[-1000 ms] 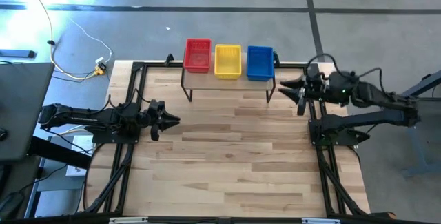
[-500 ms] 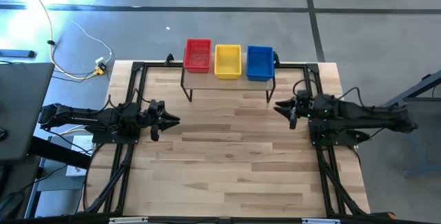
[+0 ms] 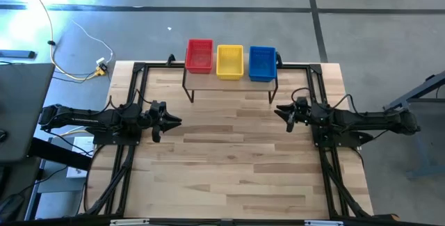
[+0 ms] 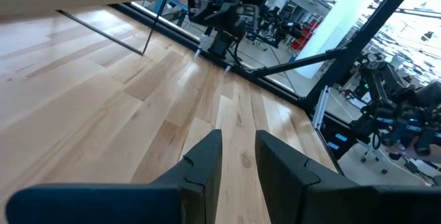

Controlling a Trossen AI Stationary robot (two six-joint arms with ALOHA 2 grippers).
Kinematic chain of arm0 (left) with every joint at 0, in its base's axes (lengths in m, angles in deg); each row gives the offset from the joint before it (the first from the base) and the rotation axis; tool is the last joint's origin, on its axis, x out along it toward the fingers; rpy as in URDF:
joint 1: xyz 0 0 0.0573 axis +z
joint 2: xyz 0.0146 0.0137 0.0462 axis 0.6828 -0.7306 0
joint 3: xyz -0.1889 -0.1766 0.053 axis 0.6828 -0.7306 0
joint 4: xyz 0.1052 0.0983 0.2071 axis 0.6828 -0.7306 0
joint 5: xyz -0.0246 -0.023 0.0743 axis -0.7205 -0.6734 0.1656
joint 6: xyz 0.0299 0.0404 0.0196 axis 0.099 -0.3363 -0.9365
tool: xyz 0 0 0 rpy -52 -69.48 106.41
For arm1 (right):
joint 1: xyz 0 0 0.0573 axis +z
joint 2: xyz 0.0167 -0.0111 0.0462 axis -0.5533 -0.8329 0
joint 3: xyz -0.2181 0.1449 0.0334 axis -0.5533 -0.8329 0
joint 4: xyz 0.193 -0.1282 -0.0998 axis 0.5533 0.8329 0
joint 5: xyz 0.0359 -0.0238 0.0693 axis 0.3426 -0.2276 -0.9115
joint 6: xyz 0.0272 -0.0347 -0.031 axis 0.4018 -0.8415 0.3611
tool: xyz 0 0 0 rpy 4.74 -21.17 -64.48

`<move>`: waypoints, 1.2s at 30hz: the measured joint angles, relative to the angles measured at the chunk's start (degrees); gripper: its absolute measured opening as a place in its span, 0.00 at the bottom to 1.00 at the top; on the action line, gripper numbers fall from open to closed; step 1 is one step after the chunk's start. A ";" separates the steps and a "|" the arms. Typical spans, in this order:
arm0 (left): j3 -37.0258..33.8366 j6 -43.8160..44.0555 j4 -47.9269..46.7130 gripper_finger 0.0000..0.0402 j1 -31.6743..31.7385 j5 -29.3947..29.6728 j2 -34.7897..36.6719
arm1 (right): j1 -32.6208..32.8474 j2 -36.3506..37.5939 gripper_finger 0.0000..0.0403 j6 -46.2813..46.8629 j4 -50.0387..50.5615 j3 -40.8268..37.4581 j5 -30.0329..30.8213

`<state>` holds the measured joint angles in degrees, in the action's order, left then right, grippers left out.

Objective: Stack baskets on shelf by color
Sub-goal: Return to Home Position

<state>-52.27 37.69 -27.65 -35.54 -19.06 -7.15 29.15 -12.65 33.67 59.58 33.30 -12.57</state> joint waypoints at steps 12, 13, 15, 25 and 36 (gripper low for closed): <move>0.00 -0.01 0.00 0.20 0.00 -0.01 0.01 | -0.02 0.04 0.31 4.36 0.85 -0.83 2.35; 0.00 0.01 0.00 0.20 0.00 -0.01 0.01 | -0.02 0.04 0.31 3.66 0.85 -0.83 2.23; 0.00 -0.01 0.00 0.20 0.00 -0.01 -0.01 | -0.02 0.04 0.31 2.25 0.83 -0.83 2.24; 0.00 -0.01 0.00 0.20 0.00 -0.01 0.00 | -0.02 0.04 0.31 -5.22 0.87 -0.83 2.24; 0.00 -0.01 0.00 0.20 0.00 -0.01 0.01 | -0.02 0.04 0.31 -5.73 0.87 -0.83 2.24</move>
<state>-52.27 37.69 -27.65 -35.54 -19.08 -7.14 29.13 -12.61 27.94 60.45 32.47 -10.33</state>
